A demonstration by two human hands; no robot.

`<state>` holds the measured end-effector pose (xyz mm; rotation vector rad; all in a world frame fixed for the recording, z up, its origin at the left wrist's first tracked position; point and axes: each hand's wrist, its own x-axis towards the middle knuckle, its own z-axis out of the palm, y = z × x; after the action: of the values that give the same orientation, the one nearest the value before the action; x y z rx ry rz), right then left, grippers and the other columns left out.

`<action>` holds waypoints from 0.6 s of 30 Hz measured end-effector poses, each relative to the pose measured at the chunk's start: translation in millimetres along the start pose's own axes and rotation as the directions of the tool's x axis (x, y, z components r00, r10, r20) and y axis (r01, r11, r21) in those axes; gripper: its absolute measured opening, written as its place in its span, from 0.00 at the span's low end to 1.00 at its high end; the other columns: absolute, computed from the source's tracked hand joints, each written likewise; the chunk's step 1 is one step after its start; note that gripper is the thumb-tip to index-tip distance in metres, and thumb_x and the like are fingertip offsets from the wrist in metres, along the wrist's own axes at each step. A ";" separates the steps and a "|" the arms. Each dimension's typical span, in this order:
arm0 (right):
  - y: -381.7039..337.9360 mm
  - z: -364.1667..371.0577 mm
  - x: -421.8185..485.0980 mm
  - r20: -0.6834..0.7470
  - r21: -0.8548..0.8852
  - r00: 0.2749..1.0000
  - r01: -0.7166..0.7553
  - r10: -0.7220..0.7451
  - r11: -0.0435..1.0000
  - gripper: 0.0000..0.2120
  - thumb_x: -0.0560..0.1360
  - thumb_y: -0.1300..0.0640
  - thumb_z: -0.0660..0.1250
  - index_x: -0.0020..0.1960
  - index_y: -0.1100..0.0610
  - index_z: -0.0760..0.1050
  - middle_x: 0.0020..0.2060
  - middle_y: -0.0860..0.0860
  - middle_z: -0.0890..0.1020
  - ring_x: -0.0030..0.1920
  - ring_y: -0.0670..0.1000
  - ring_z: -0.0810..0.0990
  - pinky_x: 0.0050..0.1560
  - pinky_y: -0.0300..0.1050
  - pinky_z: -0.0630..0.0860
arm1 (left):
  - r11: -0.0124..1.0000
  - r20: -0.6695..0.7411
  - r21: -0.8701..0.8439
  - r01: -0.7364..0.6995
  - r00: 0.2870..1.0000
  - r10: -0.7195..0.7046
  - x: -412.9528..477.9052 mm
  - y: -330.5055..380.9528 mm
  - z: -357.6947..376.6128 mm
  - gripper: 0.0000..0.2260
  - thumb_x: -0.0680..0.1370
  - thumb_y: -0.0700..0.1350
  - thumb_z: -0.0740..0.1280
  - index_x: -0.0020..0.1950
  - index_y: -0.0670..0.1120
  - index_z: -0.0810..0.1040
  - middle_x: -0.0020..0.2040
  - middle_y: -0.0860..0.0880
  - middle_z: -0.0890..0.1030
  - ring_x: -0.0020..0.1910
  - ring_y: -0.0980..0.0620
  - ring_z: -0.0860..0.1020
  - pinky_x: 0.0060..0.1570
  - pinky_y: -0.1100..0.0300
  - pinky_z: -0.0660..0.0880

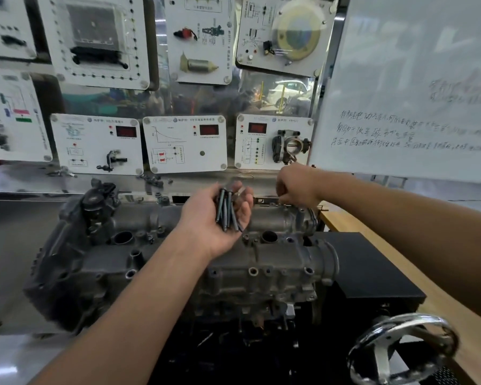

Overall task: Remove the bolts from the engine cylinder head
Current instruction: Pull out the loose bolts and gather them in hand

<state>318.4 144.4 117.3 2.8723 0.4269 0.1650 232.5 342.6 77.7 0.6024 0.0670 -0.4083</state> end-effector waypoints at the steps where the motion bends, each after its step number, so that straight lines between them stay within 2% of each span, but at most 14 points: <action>1: 1.6 -8.1 -3.3 -0.010 0.005 0.999 0.031 -0.031 1.000 0.06 0.77 0.57 0.67 0.47 0.59 0.80 0.43 0.54 0.83 0.46 0.54 0.83 0.54 0.51 0.80 | 1.000 -0.006 -0.003 0.000 1.000 0.000 2.8 -0.4 -2.2 0.16 0.84 0.49 0.55 0.52 0.42 0.79 0.39 0.41 0.82 0.30 0.49 0.80 0.26 0.63 0.77; 4: 6.4 -61.4 -17.4 -0.221 0.070 0.969 0.125 -0.107 0.990 0.07 0.79 0.57 0.66 0.52 0.58 0.81 0.46 0.52 0.84 0.45 0.49 0.82 0.57 0.49 0.79 | 0.999 -0.032 -0.047 0.011 0.999 -0.012 10.5 -1.2 -10.2 0.15 0.84 0.48 0.55 0.54 0.42 0.78 0.38 0.41 0.81 0.34 0.48 0.80 0.26 0.62 0.78; 6: -1.2 -102.2 -32.0 -0.315 0.216 0.927 0.279 -0.203 0.936 0.07 0.78 0.52 0.67 0.50 0.54 0.82 0.39 0.44 0.85 0.38 0.42 0.82 0.46 0.40 0.81 | 0.997 -0.029 -0.079 0.012 0.999 -0.015 12.5 -0.5 -13.1 0.15 0.85 0.48 0.54 0.55 0.41 0.77 0.39 0.40 0.80 0.38 0.47 0.80 0.28 0.61 0.79; 8: -29.4 -115.9 -40.2 -0.244 0.315 0.903 0.418 -0.353 0.852 0.07 0.78 0.50 0.68 0.47 0.50 0.83 0.35 0.42 0.84 0.33 0.40 0.81 0.35 0.32 0.77 | 0.996 -0.012 -0.090 0.023 1.000 -0.024 10.0 -0.3 -12.1 0.15 0.85 0.49 0.54 0.55 0.41 0.76 0.41 0.40 0.79 0.39 0.46 0.80 0.28 0.59 0.80; 11: -80.8 -90.1 -24.6 -0.052 0.326 0.899 0.426 -0.434 0.844 0.10 0.79 0.51 0.68 0.46 0.55 0.84 0.33 0.45 0.84 0.32 0.40 0.79 0.36 0.31 0.72 | 0.996 0.042 -0.072 0.056 0.998 -0.053 -0.3 2.2 -12.2 0.16 0.84 0.49 0.55 0.53 0.41 0.77 0.39 0.42 0.80 0.35 0.48 0.80 0.28 0.61 0.79; 12: -92.1 -79.6 -14.0 -0.038 0.333 0.903 0.415 -0.427 0.847 0.11 0.79 0.51 0.68 0.46 0.56 0.84 0.33 0.45 0.83 0.32 0.40 0.78 0.37 0.33 0.72 | 0.995 0.048 -0.072 0.064 0.997 -0.060 -4.4 4.5 -14.6 0.16 0.84 0.49 0.55 0.51 0.40 0.78 0.39 0.43 0.79 0.32 0.49 0.79 0.27 0.63 0.78; 13: -98.8 -71.3 -2.0 -0.082 0.354 0.911 0.405 -0.403 0.843 0.12 0.79 0.50 0.67 0.45 0.57 0.84 0.32 0.44 0.82 0.31 0.39 0.76 0.37 0.34 0.72 | 0.994 0.043 -0.087 0.068 0.997 -0.064 -7.9 8.0 -18.1 0.16 0.84 0.49 0.55 0.50 0.40 0.78 0.39 0.44 0.78 0.29 0.51 0.78 0.25 0.65 0.76; 15: -101.9 -61.4 22.4 -0.238 0.404 0.924 0.374 -0.299 0.835 0.13 0.78 0.47 0.68 0.47 0.56 0.85 0.30 0.40 0.79 0.30 0.35 0.75 0.34 0.28 0.68 | 0.991 0.009 -0.130 0.045 0.999 -0.044 -14.3 15.2 -27.8 0.17 0.84 0.50 0.55 0.47 0.41 0.76 0.37 0.46 0.76 0.27 0.54 0.74 0.22 0.68 0.72; 16: -103.5 -58.3 32.2 -0.271 0.390 0.924 0.360 -0.268 0.847 0.13 0.77 0.47 0.69 0.49 0.56 0.85 0.32 0.38 0.79 0.31 0.35 0.75 0.34 0.25 0.67 | 0.990 -0.013 -0.140 0.020 1.000 -0.022 -17.1 18.7 -32.7 0.17 0.84 0.50 0.54 0.46 0.41 0.76 0.36 0.46 0.77 0.28 0.54 0.73 0.22 0.68 0.72; 17: -106.8 -54.3 41.4 -0.250 0.342 0.927 0.353 -0.278 0.871 0.13 0.77 0.47 0.70 0.52 0.55 0.84 0.37 0.40 0.82 0.35 0.36 0.76 0.38 0.25 0.68 | 0.990 -0.034 -0.142 -0.006 0.999 0.002 -19.7 21.8 -36.6 0.17 0.84 0.50 0.54 0.45 0.41 0.76 0.36 0.45 0.77 0.28 0.54 0.73 0.22 0.68 0.72; 18: -110.8 -49.1 50.5 -0.185 0.287 0.933 0.352 -0.309 0.891 0.13 0.76 0.48 0.70 0.55 0.54 0.84 0.43 0.43 0.84 0.40 0.39 0.78 0.45 0.30 0.71 | 0.990 -0.051 -0.141 -0.027 0.999 0.020 -22.1 25.3 -39.6 0.18 0.85 0.49 0.54 0.45 0.41 0.76 0.35 0.44 0.78 0.28 0.53 0.74 0.22 0.68 0.72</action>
<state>329.0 273.0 141.6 3.0434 1.0514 0.2503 224.4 391.7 62.6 0.4723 0.1352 -0.3627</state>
